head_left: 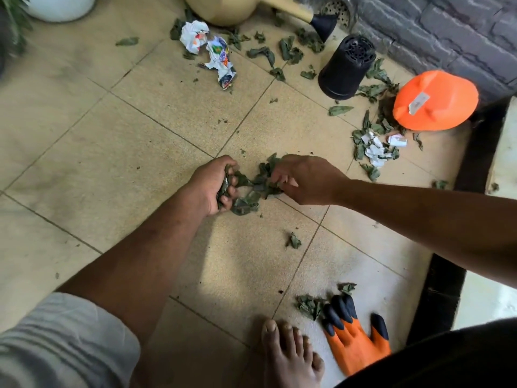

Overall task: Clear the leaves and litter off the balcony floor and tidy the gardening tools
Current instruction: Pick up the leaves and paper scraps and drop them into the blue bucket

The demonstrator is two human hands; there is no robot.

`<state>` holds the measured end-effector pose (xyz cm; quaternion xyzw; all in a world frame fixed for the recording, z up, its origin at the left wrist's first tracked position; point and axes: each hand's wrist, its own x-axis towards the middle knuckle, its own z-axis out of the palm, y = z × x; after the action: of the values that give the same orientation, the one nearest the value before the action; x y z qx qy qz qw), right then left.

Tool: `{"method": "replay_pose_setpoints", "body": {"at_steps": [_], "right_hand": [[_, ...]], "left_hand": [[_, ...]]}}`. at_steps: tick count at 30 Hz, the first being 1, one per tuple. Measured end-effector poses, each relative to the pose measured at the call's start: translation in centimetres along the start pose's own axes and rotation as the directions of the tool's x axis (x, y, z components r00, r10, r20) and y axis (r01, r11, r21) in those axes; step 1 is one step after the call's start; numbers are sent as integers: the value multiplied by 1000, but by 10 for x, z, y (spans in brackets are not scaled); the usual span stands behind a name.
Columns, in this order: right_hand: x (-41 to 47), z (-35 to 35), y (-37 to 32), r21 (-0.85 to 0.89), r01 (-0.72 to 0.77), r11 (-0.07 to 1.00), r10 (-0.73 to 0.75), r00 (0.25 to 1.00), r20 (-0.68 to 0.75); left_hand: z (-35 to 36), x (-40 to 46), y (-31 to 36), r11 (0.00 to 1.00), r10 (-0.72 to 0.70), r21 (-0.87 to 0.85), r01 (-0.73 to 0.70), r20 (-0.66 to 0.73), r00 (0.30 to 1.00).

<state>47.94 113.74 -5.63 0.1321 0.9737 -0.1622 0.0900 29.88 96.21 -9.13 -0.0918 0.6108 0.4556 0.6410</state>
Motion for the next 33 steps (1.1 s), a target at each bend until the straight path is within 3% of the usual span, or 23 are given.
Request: {"method": "replay_pose_setpoints", "body": {"at_steps": [3,5,11,17,20,27,29,33], "right_hand": [[-17,30,-19,-213,97,972,-90,995,42],[-13,40,-21,-312,74,947,-73,997,15],[12,76,-61,-381,67,922,-88,995,-38],[57,89,-62,-433,285,855,-352,933,-79],[64,91,-50,-373,361,855,-418,905,-82],[70,84,-44,-347,356,868,-394,918,-44],[69,82,-43,-237,308,921,-341,934,-110],[59,71,-44,154,163,975,-121,961,-250]], "left_hand": [[-10,-1,1,1000,4,-21,-4,-22,1000],[-19,-2,2,998,-2,-56,0,-37,999],[-43,3,-1,986,-12,-164,4,-47,999],[-41,8,5,980,29,-193,-47,-91,995],[-40,7,12,974,36,-221,-55,-91,995],[-47,6,15,967,40,-245,-66,-107,993],[-50,8,14,965,34,-256,-58,-98,995],[-53,10,14,965,40,-256,-58,-75,996]]}}
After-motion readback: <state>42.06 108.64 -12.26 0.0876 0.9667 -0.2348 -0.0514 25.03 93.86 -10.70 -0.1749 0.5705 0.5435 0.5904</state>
